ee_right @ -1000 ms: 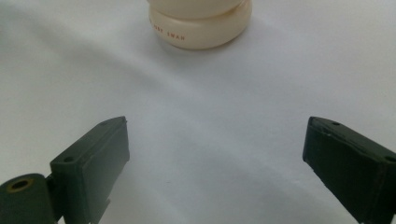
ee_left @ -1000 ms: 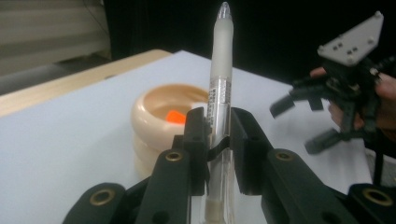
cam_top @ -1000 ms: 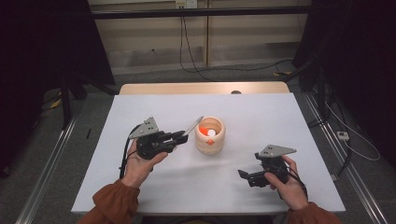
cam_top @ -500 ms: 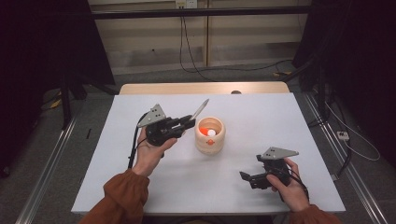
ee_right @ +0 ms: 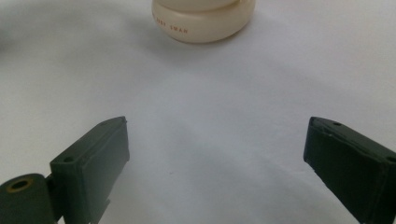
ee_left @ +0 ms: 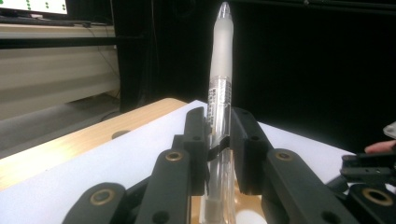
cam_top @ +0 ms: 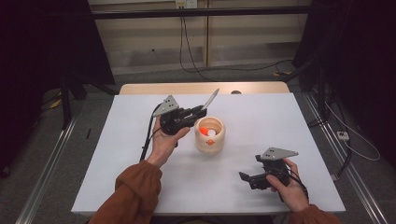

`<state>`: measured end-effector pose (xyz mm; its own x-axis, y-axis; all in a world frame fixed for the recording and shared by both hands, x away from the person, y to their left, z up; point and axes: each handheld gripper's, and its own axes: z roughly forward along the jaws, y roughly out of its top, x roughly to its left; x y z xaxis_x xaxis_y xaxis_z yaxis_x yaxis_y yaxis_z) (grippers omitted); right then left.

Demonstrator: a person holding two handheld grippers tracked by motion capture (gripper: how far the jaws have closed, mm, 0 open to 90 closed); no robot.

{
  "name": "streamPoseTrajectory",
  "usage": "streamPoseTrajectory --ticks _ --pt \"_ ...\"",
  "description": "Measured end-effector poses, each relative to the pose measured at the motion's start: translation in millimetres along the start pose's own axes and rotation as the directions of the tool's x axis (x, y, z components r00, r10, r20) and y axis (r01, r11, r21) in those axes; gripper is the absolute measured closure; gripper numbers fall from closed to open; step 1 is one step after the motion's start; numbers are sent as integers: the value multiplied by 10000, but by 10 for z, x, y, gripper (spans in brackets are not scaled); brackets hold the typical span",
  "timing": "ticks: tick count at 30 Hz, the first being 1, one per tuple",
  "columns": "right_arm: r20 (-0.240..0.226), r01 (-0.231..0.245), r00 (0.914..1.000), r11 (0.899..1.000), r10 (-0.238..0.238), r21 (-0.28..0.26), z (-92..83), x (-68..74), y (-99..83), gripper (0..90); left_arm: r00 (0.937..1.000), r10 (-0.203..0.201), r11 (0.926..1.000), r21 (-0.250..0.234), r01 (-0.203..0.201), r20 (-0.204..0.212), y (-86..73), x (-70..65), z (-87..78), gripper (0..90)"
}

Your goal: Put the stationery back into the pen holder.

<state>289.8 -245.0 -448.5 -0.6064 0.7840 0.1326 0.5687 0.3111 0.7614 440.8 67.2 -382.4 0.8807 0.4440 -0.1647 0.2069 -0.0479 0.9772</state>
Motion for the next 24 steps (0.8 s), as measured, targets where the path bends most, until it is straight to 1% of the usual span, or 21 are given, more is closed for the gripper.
streamPoseTrajectory --ticks 2,6,8,12,13,18,21,24 --pt "-20 2 10000 10000 -2 17 4 1 -1 66 10000 -63 10000 -47 64 60 -19 8 60 775" --pt "-19 18 10000 10000 -18 -24 2 2 1 66 9999 -63 10000 -47 63 142 -51 37 169 775" --pt "-34 18 10000 10000 -18 -34 3 5 2 66 9998 -145 9999 -45 146 165 -70 57 220 775" --pt "-89 42 10000 10000 -42 13 12 7 -3 66 9996 -157 9998 112 155 239 -110 69 319 775" --pt "-97 48 9999 10000 -47 23 14 7 -4 66 9996 -83 9998 202 77 253 -120 73 336 775" --pt "-98 82 9999 10000 -82 9 17 6 -4 66 9992 -164 9992 369 150 360 -192 105 400 775" --pt "-138 105 9998 9999 -104 28 18 8 -6 66 9994 -92 9983 573 72 343 -231 128 416 775" --pt "-173 117 9998 9999 -116 47 22 9 -7 66 9994 -104 9981 616 84 321 -255 153 420 775"
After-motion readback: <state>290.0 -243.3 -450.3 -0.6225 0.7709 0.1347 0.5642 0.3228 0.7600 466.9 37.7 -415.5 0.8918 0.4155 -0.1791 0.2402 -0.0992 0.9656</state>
